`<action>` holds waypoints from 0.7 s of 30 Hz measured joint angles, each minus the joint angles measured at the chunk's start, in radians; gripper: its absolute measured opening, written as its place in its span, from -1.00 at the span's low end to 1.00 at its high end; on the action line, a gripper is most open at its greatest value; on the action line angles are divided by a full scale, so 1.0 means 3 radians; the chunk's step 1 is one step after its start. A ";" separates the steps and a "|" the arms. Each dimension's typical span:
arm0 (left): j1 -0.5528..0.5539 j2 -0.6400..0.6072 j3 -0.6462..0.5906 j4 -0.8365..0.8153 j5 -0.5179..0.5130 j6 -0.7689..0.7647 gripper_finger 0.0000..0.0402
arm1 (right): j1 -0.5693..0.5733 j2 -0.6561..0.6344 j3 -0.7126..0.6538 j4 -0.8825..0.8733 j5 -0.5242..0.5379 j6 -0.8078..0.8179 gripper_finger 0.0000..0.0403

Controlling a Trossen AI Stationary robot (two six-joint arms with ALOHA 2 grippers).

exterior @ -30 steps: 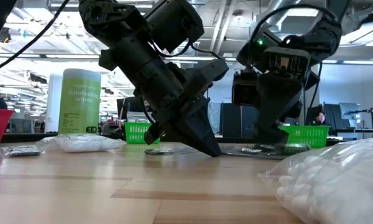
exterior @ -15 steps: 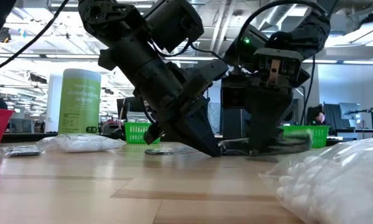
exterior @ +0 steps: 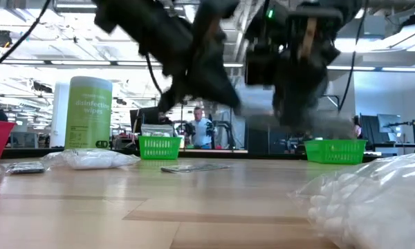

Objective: Pick & Place Travel size toiletries
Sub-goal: Put the black comb into the bottom red basket

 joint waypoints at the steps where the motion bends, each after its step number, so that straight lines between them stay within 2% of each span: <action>1: -0.0011 -0.0128 -0.0025 -0.0001 -0.0114 0.0028 -1.00 | -0.0025 -0.0106 0.0000 0.0007 0.0040 0.0026 -0.98; 6: -0.0051 -0.0675 -0.0078 0.0113 -0.0543 0.0179 -1.00 | -0.0170 -0.0694 0.0007 0.0068 0.0379 0.0191 -0.99; 13: -0.0041 -0.1246 -0.0155 0.0377 -0.0753 0.0546 -1.00 | -0.0421 -0.1436 0.0006 0.0226 0.0669 0.0495 -0.99; 16: 0.0012 -0.1388 -0.0204 0.0674 -0.0770 0.0602 -1.00 | -0.0489 -0.1662 0.0007 0.0438 0.0681 0.0600 -1.00; 21: 0.0163 -0.1421 -0.0228 0.1314 -0.0402 0.0604 -0.87 | -0.0486 -0.1858 0.0018 0.1082 0.0737 0.0843 -1.00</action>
